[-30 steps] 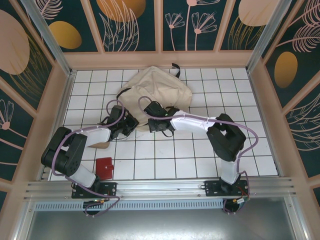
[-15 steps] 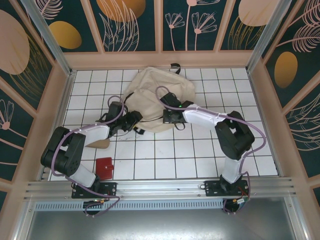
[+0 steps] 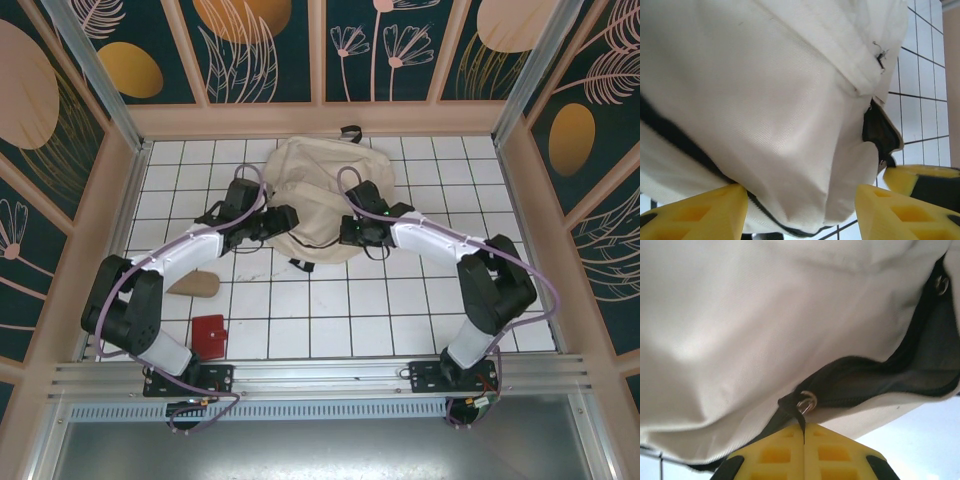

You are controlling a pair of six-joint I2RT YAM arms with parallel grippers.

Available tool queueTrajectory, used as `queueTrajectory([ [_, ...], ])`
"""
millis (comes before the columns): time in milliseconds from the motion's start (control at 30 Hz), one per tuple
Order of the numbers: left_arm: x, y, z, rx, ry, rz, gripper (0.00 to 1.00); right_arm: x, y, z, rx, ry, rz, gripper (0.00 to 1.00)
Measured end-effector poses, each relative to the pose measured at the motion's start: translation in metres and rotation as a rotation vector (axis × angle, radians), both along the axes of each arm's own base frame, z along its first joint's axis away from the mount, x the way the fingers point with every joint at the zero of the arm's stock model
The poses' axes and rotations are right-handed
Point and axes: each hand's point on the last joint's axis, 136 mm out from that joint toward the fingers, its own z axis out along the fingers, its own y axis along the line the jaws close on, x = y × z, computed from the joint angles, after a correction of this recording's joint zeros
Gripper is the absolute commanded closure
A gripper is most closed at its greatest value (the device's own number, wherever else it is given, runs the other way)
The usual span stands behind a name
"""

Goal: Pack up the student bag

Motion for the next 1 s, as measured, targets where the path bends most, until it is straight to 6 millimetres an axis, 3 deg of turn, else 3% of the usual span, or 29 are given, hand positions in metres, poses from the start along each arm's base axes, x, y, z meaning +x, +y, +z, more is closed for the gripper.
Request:
queueTrajectory([
  [200,0.015,-0.021,0.024,0.03,-0.076,-0.087,0.4,-0.017,-0.008,0.002,0.121,0.041,-0.011,1.0],
  [300,0.023,-0.049,0.023,0.038,-0.082,-0.148,0.4,-0.031,-0.013,-0.004,0.179,0.073,-0.033,1.0],
  [500,0.028,-0.116,-0.006,0.049,-0.034,-0.271,0.42,-0.058,-0.021,-0.03,0.238,0.176,-0.082,1.0],
  [667,0.019,-0.146,-0.039,0.096,0.034,-0.341,0.43,-0.057,-0.029,-0.033,0.295,0.187,-0.128,1.0],
  [733,0.014,-0.152,-0.048,0.114,0.054,-0.36,0.43,-0.057,-0.026,-0.027,0.33,0.18,-0.116,0.75],
  [867,0.011,-0.148,-0.054,0.149,0.07,-0.35,0.44,-0.051,-0.03,-0.006,0.38,0.131,-0.128,0.59],
  [1000,0.016,-0.137,-0.054,0.195,0.055,-0.303,0.43,-0.03,-0.062,0.021,0.43,0.032,-0.222,0.51],
])
